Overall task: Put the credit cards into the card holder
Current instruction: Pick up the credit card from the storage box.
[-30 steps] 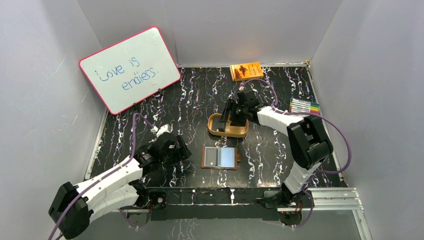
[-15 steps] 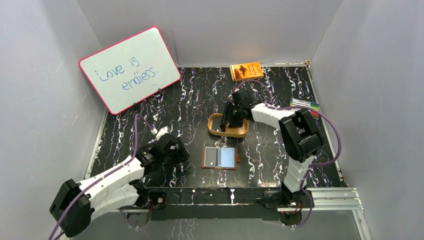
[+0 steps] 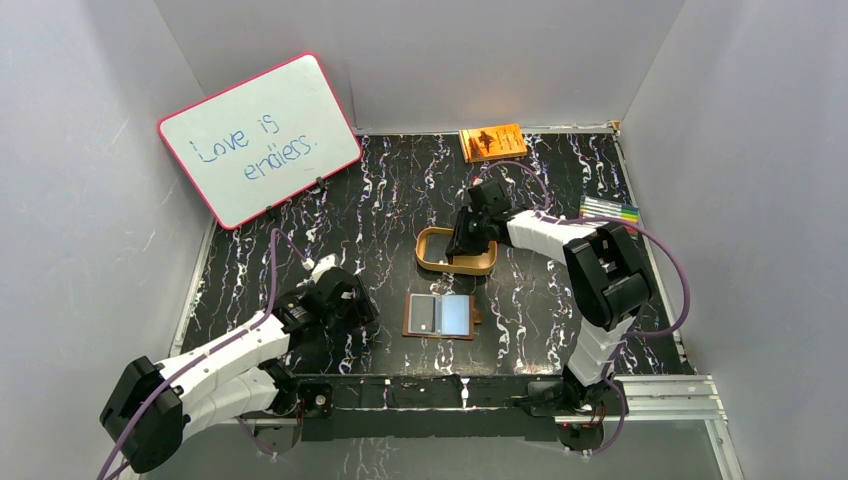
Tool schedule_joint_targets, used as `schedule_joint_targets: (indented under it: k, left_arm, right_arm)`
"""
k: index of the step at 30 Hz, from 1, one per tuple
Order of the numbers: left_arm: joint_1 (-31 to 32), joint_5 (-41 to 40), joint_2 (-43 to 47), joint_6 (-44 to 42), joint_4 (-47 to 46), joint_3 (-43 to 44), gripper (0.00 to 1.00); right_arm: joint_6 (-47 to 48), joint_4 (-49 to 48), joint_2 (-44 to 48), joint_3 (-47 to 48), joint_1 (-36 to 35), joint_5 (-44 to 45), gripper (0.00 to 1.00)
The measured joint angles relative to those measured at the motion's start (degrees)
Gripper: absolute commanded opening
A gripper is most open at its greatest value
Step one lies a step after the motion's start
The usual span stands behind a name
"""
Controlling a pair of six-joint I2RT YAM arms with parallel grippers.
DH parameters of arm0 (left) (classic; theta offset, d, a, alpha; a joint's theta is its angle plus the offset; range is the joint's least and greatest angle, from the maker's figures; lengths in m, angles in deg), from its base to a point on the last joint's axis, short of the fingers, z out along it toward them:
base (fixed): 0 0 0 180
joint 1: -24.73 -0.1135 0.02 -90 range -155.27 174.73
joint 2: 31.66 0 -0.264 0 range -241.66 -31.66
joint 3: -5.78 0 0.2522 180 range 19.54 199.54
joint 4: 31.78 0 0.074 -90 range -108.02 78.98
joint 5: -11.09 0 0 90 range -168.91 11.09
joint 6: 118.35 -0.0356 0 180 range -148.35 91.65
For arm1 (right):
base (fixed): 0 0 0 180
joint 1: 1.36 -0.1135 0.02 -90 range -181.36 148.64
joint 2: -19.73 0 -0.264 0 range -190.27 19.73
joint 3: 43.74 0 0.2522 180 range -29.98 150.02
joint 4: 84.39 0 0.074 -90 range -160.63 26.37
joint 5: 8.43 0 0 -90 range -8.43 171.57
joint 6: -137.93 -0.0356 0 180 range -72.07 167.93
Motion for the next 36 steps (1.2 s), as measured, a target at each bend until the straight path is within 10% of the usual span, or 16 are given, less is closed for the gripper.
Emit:
schedule_joint_targets:
  k: [12, 36]
  left_arm:
    - [0.0, 0.0, 1.29, 0.17, -0.04, 0.0, 0.64]
    - [0.0, 0.02, 0.92, 0.24, -0.2, -0.35, 0.63]
  right_arm:
    - [-1.2, -1.81, 1.05, -1.92, 0.9, -3.58, 0.51]
    - [-4.76, -5.53, 2.08, -6.25, 4.92, -10.05, 0.09]
